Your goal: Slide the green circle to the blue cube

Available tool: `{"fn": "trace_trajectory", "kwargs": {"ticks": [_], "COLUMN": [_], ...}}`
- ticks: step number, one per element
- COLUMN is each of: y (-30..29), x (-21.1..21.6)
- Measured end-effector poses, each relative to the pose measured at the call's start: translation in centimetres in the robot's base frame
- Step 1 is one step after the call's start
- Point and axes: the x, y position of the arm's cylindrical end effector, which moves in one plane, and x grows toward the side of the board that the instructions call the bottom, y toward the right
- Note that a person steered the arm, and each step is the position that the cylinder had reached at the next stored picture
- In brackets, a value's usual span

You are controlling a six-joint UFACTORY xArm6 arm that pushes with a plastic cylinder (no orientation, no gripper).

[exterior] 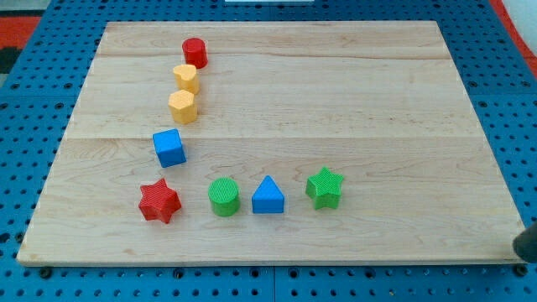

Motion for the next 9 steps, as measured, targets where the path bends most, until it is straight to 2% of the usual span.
{"fn": "trace_trajectory", "kwargs": {"ticks": [4,6,7,9], "y": [-2.3,-11.3,-21.9,-29.4], "x": [-0.2,0.2,0.2,-4.4]}}
